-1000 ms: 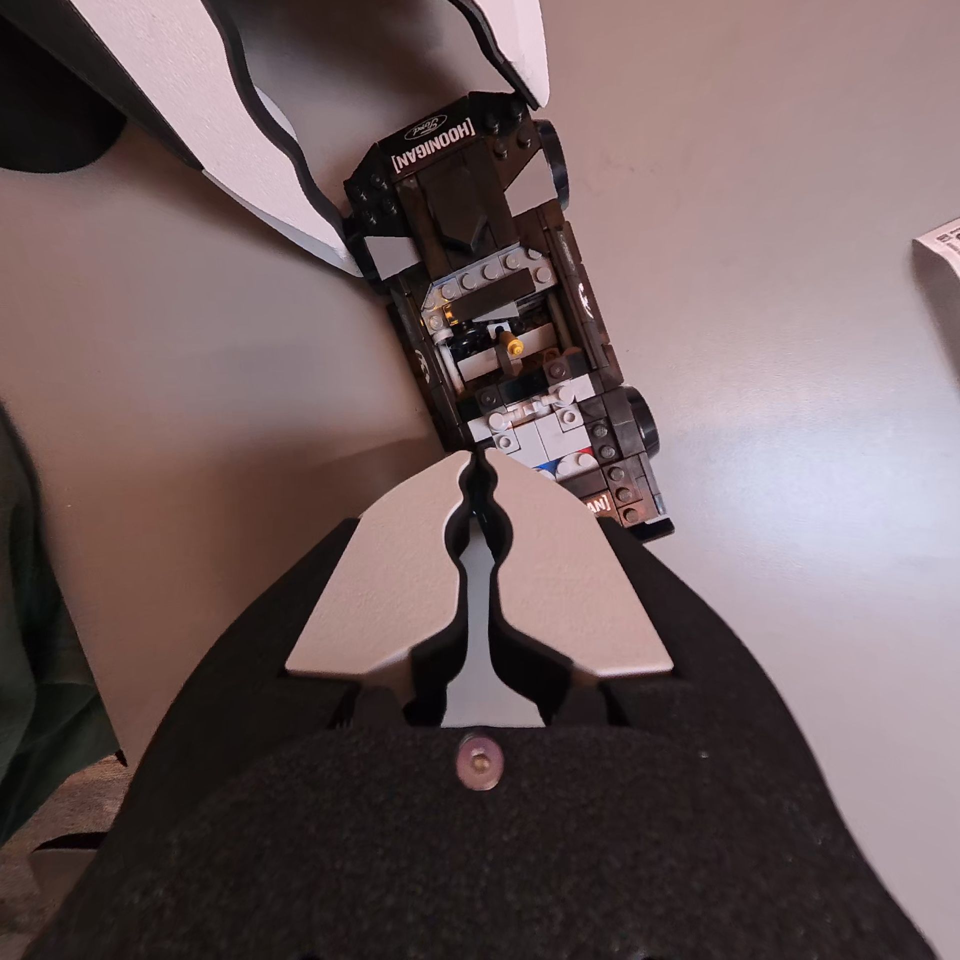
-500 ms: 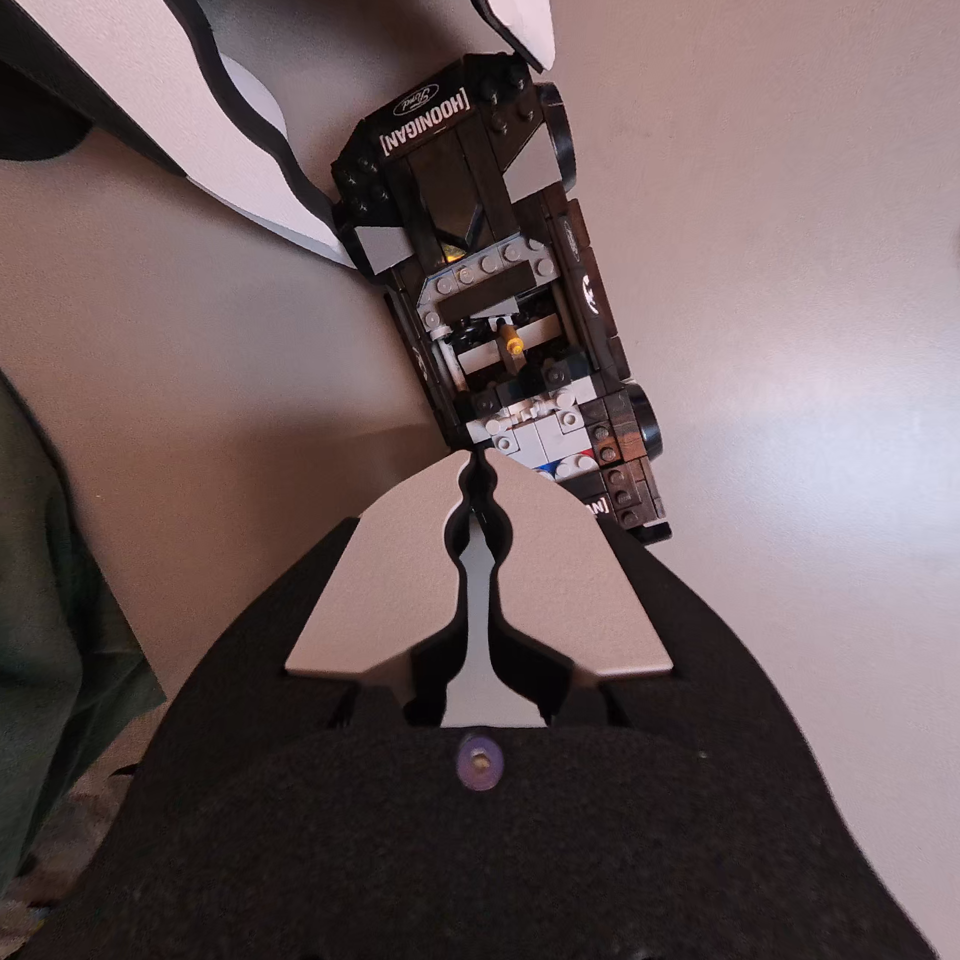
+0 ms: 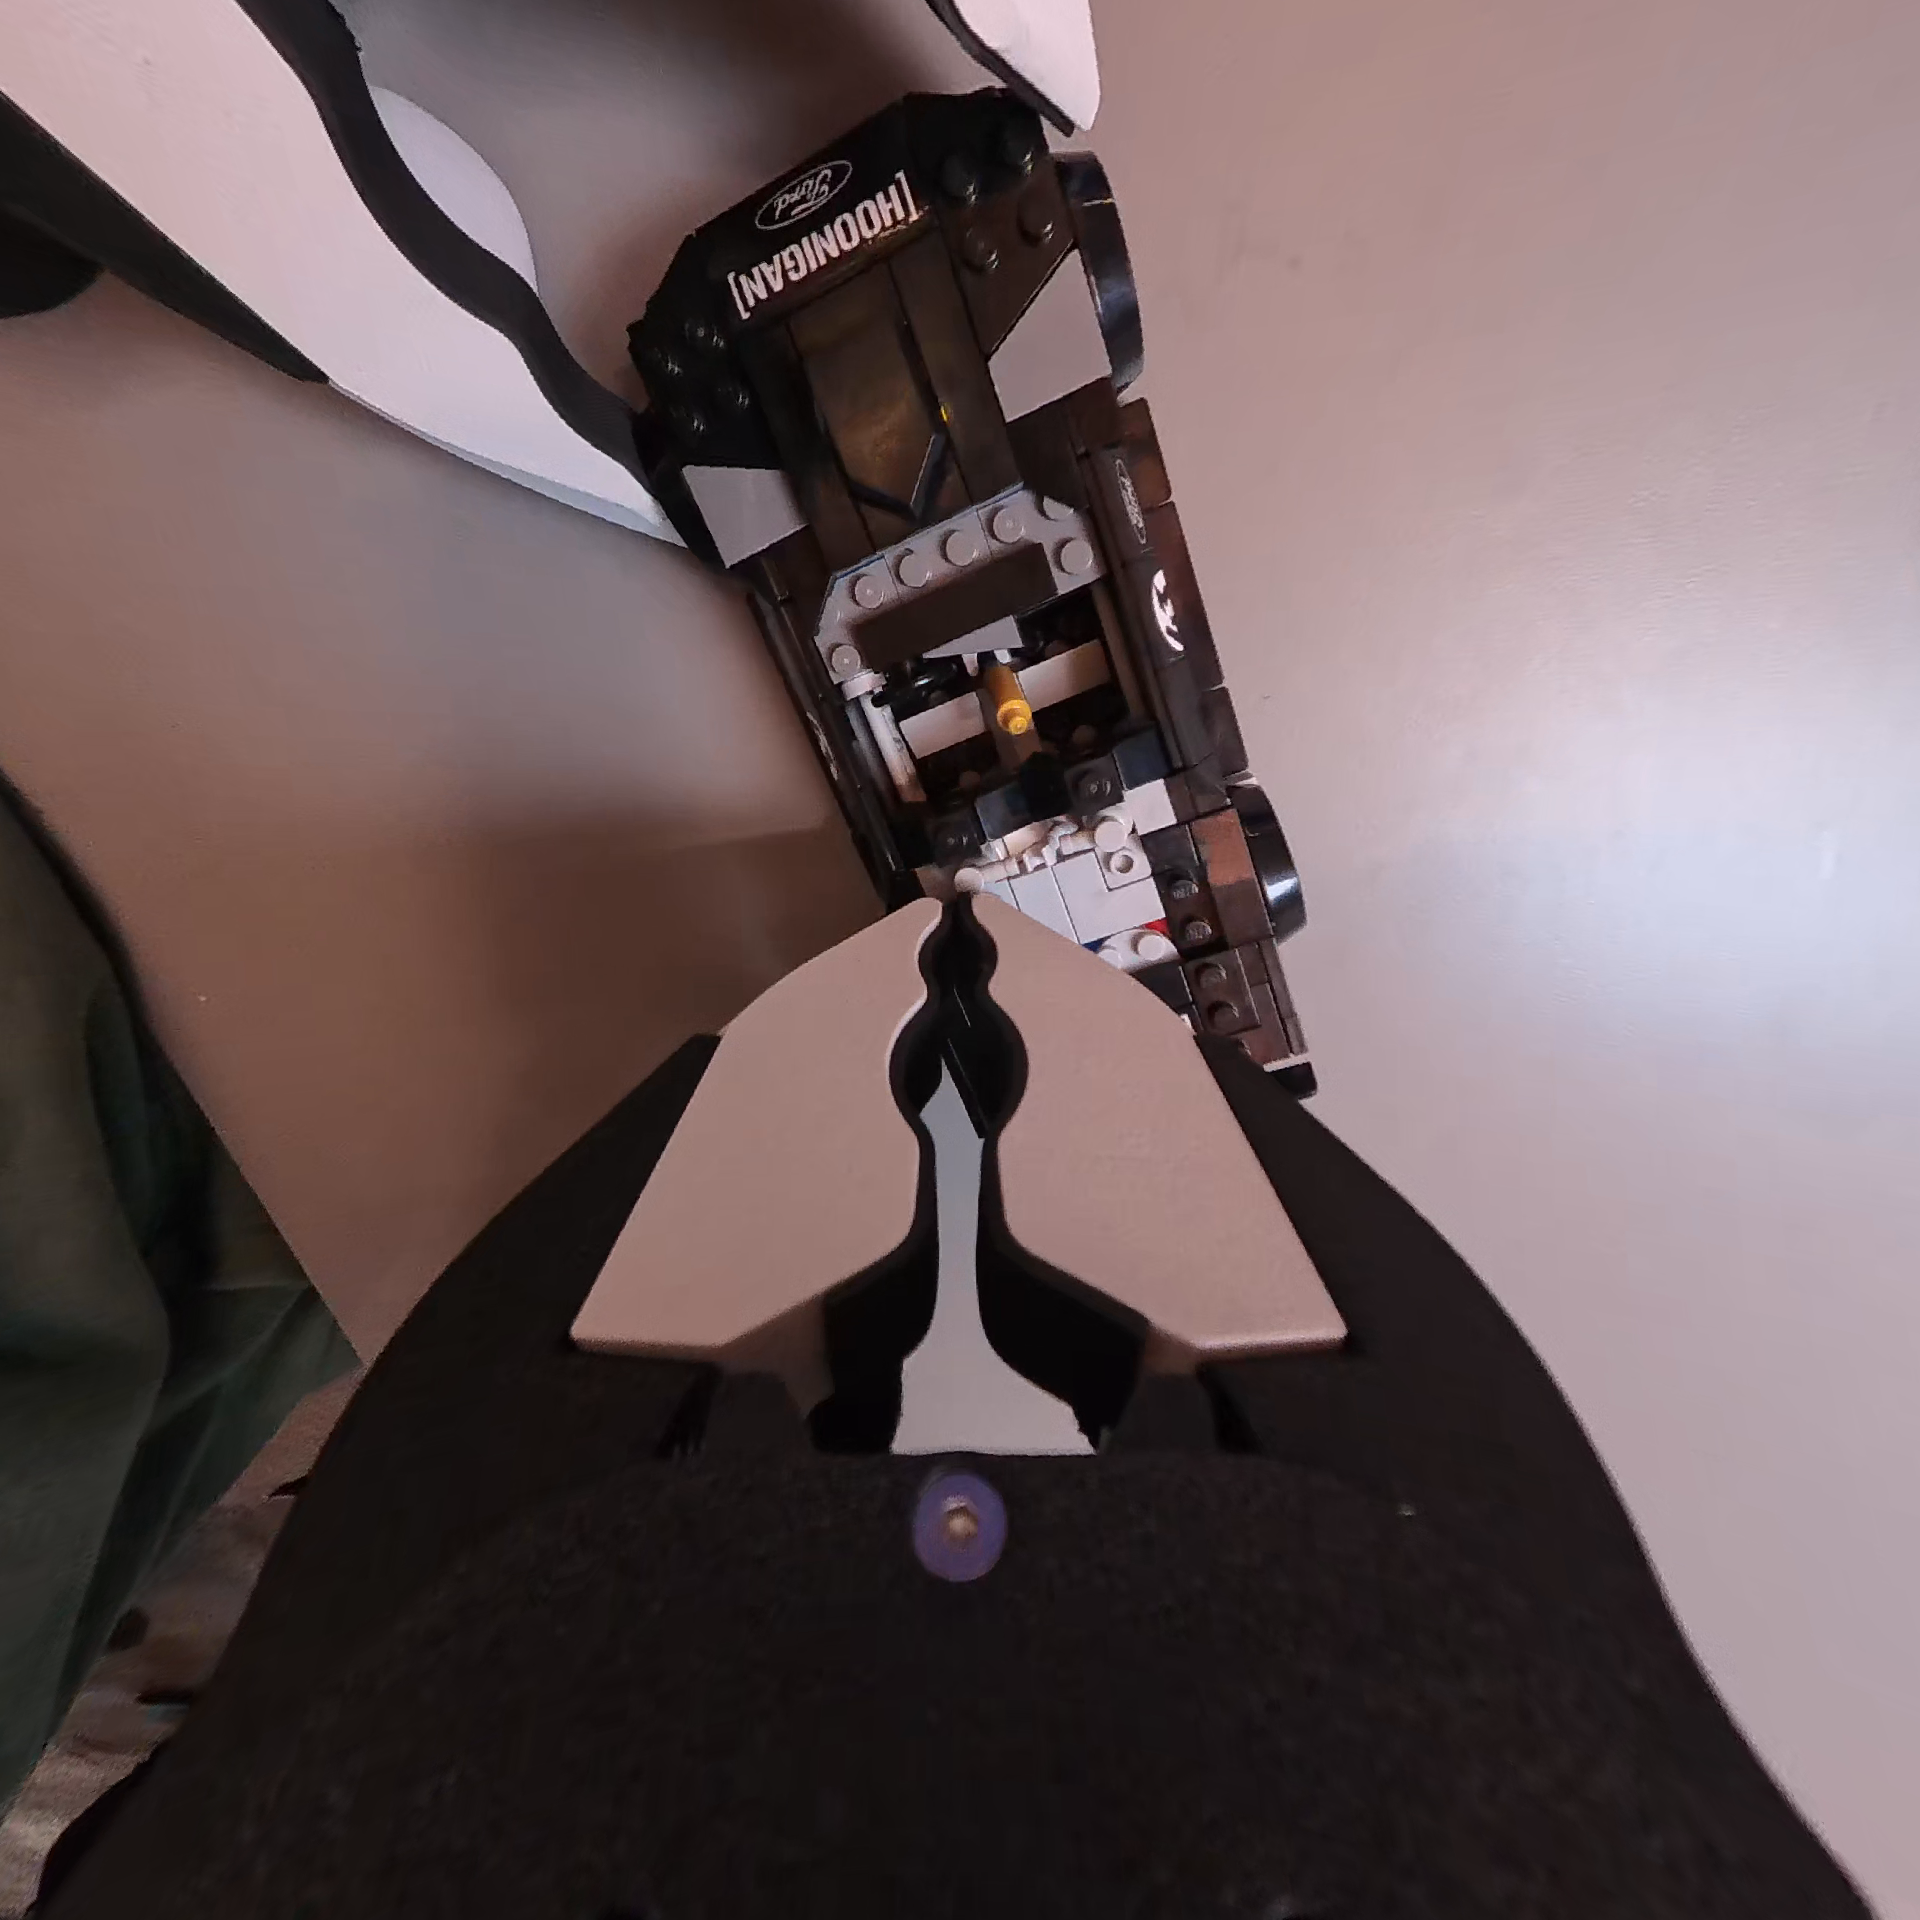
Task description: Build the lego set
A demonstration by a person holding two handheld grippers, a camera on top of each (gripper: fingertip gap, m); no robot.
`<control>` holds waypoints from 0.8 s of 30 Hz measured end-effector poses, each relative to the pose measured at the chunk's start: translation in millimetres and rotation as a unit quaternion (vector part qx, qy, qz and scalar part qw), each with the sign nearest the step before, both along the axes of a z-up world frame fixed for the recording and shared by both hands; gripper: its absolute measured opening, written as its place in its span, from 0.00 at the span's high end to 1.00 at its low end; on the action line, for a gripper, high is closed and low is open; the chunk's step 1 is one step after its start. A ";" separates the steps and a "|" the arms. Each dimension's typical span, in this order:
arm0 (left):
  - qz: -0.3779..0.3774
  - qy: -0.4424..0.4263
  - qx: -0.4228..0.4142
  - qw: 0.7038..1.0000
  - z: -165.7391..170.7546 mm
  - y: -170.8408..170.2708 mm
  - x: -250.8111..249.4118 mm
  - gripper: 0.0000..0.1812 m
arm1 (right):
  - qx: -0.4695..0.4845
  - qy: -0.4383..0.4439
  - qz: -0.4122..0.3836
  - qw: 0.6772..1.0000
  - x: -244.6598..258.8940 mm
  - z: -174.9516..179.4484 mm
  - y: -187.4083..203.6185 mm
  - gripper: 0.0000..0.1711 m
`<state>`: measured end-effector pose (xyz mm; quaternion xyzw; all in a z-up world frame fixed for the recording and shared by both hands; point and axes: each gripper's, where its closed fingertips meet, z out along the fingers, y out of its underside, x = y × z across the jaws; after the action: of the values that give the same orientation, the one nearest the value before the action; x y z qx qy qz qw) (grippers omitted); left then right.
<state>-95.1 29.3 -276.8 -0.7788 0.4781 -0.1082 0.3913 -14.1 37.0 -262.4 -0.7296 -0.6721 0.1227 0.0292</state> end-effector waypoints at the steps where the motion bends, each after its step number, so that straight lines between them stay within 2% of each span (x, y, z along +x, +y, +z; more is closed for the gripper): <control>1: -0.001 0.001 0.000 1.000 0.0 -0.2 -0.1 0.57 | 0.003 0.001 0.001 1.000 -0.2 0.1 -0.3 1.00; 12: -0.006 -0.004 -0.001 1.000 -0.5 -0.3 0.4 0.57 | 0.018 0.095 -0.022 0.995 6.3 25.4 7.2 1.00; 24: -0.007 -0.002 0.001 1.000 0.4 -0.6 0.8 0.57 | 0.019 0.104 -0.013 0.994 2.1 3.6 0.9 1.00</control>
<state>-94.3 28.7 -276.4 -0.7748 0.4829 -0.1117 0.3925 -12.1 37.9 -258.8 -0.7209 -0.6579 0.1853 0.1145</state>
